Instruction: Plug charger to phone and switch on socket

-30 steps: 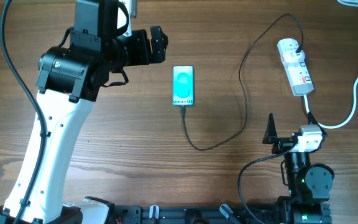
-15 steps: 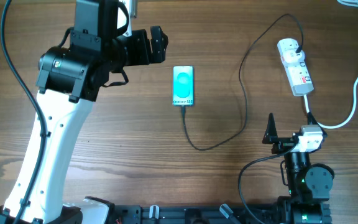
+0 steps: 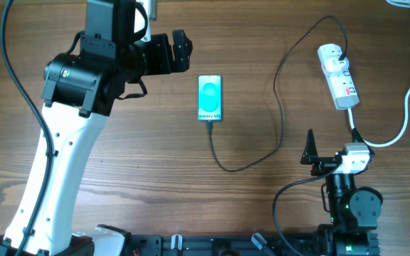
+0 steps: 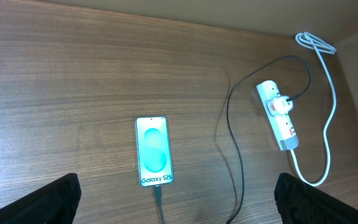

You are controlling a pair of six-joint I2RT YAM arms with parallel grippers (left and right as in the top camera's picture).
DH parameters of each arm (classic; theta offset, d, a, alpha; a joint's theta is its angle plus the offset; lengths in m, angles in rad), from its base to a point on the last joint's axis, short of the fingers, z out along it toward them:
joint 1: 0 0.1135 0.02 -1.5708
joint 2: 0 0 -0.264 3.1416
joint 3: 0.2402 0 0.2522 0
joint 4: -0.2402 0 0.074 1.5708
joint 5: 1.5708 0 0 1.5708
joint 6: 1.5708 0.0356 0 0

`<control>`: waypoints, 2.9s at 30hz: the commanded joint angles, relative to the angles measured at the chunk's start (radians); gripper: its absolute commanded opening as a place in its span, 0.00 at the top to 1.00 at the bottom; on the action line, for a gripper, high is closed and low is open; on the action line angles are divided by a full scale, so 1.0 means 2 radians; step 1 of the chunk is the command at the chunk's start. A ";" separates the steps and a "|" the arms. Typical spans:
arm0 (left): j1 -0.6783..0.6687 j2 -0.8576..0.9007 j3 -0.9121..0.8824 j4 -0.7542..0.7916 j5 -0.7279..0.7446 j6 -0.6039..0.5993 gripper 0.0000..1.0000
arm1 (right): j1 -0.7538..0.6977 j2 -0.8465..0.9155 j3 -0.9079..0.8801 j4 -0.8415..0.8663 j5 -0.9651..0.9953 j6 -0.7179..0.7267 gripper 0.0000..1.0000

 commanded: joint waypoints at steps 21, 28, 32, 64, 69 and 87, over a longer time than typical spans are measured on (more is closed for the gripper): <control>0.001 -0.053 -0.086 -0.014 -0.026 0.002 0.00 | -0.002 -0.007 -0.001 0.001 0.006 -0.006 0.00; 0.048 -0.186 -0.288 0.099 -0.025 0.002 0.00 | -0.002 -0.007 -0.001 0.001 0.006 -0.006 0.00; 0.096 -0.292 -0.367 0.100 -0.025 0.001 0.00 | -0.002 -0.007 -0.001 0.001 0.006 -0.006 0.00; 0.182 -0.755 -0.867 0.528 0.016 0.069 0.00 | -0.002 -0.007 -0.001 0.001 0.006 -0.006 0.00; 0.195 -0.755 -0.891 0.574 0.016 0.069 0.00 | -0.002 -0.007 -0.001 0.001 0.006 -0.006 0.00; 0.201 -0.755 -0.891 0.477 -0.068 0.145 0.00 | -0.002 -0.007 -0.001 0.001 0.006 -0.006 0.00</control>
